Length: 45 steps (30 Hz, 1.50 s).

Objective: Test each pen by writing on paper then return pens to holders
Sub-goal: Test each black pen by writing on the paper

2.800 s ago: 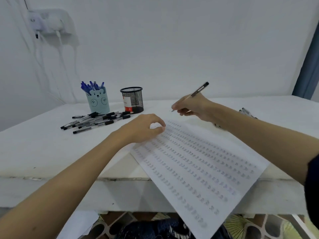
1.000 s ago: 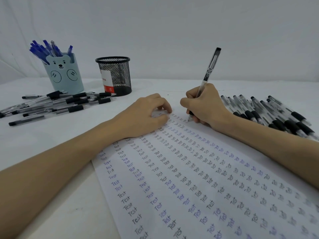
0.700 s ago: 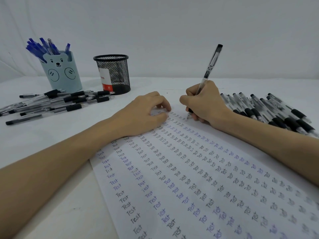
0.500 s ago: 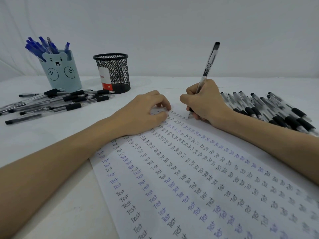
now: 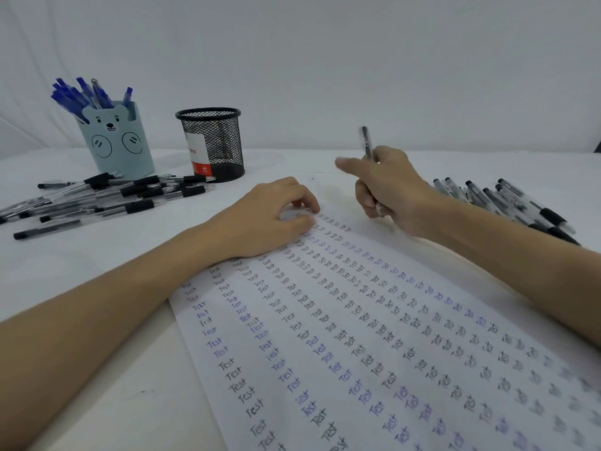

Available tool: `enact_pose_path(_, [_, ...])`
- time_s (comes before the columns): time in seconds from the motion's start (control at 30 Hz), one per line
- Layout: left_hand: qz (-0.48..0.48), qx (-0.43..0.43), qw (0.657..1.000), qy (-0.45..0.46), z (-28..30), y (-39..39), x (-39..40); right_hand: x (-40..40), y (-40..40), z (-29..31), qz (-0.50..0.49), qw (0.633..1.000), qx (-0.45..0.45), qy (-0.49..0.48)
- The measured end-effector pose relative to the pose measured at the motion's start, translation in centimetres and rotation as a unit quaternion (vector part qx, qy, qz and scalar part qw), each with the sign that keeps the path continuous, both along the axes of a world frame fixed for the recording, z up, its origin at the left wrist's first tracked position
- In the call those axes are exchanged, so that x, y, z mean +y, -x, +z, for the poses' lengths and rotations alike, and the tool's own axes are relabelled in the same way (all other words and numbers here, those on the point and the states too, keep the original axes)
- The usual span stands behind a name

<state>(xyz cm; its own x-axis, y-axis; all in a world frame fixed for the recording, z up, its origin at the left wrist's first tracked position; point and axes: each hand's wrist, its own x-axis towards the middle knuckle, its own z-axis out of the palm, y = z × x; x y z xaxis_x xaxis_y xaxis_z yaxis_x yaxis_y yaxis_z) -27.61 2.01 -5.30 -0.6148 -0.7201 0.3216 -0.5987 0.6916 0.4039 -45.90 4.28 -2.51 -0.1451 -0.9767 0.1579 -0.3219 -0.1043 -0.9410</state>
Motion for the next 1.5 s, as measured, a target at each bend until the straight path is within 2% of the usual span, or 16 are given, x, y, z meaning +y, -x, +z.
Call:
enact_pose_path(0.17, [0.005, 0.0, 1.0, -0.006, 0.0, 0.0, 0.1, 0.1, 0.6, 0.7, 0.008, 0.999, -0.034, -0.003])
enact_pose_path(0.43, [0.009, -0.002, 1.0, -0.006, 0.0, 0.0, 0.4, 0.3, 0.5, 0.9, 0.002, 1.0, 0.002, 0.005])
enact_pose_path(0.57, [0.009, -0.012, 1.0, -0.011, 0.3, 0.0, 0.5, 0.3, 0.7, 0.8, 0.005, 0.998, 0.062, 0.016])
enact_pose_path(0.73, [0.015, -0.046, 0.997, -0.063, 1.1, -0.5, 1.3, 0.5, 3.0, 3.2, -0.035, 0.988, 0.148, 0.026])
enact_pose_path(0.9, [0.029, -0.039, 0.995, -0.084, 1.9, -0.7, 2.2, 1.5, 6.7, 3.9, -0.1, 0.943, 0.319, -0.001])
enact_pose_path(1.13, [0.019, -0.055, 0.994, -0.087, 1.6, -0.9, 2.8, 3.9, 10.1, 1.8, -0.183, 0.886, 0.425, -0.024])
enact_pose_path(1.37, [0.037, -0.067, 0.995, -0.06, 1.4, -0.8, 2.6, 4.5, 11.3, 1.1, -0.195, 0.88, 0.431, -0.025])
enact_pose_path(1.5, [0.043, -0.048, 0.997, -0.051, 1.5, -1.4, 2.7, 4.3, 9.9, 2.8, -0.191, 0.887, 0.42, 0.004])
